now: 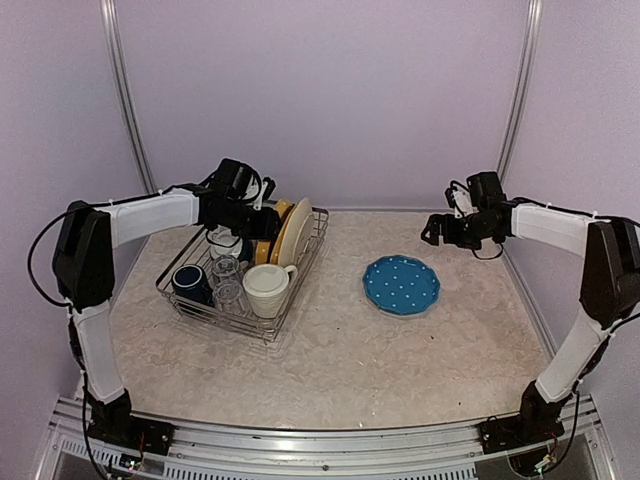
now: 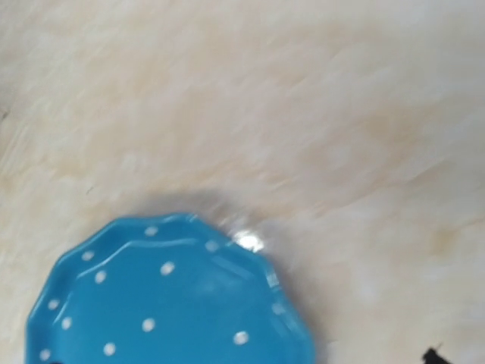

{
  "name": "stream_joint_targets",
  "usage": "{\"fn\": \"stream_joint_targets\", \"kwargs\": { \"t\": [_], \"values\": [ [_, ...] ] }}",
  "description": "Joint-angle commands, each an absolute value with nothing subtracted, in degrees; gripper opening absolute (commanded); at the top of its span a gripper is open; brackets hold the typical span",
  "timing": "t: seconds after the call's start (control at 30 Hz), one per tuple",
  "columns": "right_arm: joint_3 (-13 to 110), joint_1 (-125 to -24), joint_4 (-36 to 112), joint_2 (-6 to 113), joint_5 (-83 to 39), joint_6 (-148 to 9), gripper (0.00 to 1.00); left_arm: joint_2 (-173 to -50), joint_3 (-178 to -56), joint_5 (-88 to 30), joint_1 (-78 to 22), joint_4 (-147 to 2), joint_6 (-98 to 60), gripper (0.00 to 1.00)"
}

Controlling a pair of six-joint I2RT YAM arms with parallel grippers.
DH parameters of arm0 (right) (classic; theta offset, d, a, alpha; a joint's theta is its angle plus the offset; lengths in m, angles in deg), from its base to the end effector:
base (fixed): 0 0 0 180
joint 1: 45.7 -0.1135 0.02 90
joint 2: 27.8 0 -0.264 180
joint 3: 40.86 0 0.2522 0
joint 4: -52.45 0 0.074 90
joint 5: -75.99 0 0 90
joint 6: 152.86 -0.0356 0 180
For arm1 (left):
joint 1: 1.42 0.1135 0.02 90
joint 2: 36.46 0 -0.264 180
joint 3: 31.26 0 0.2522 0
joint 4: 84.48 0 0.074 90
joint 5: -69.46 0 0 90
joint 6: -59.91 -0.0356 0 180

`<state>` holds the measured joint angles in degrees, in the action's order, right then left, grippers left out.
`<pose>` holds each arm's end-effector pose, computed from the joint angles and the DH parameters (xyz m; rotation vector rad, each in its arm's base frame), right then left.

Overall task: Unload the mixed dishes from the dish rack
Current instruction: Place the plate at the center of the board, then grab the plate from the dish rack.

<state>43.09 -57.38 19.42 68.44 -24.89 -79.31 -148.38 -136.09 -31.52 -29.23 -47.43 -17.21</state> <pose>0.3627 0.0818 0.2448 0.0060 2.3918 0.4595 0.3922 -0.2145 0.2514 0.4076 2.3613 -0.5679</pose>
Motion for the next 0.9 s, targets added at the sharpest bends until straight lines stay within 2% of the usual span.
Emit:
{"fn": "stream_joint_targets", "kwargs": {
  "t": [0.0,0.17,0.47,0.67,0.87],
  "values": [
    [46.22,-57.89,12.36,64.76,-14.52,-76.93,1.00,-150.32,-137.43,-27.54,-29.73,-48.06,-18.65,0.43],
    [47.94,-56.00,13.69,62.52,-24.56,-77.07,1.00,-149.96,-137.37,-27.43,-29.72,-48.40,-19.55,0.27],
    [46.09,-55.98,14.67,61.28,-26.43,-79.69,1.00,-147.01,-138.38,-27.49,-30.21,-46.69,-20.15,0.06],
    [45.26,-55.97,15.40,60.62,-28.32,-80.97,1.00,-144.59,-140.25,-26.15,-30.83,-43.48,-20.66,0.00],
    [44.92,-55.98,16.54,60.09,-29.32,-82.08,1.00,-141.00,-143.29,-25.01,-31.08,-40.07,-20.59,0.00]
  ]
}}
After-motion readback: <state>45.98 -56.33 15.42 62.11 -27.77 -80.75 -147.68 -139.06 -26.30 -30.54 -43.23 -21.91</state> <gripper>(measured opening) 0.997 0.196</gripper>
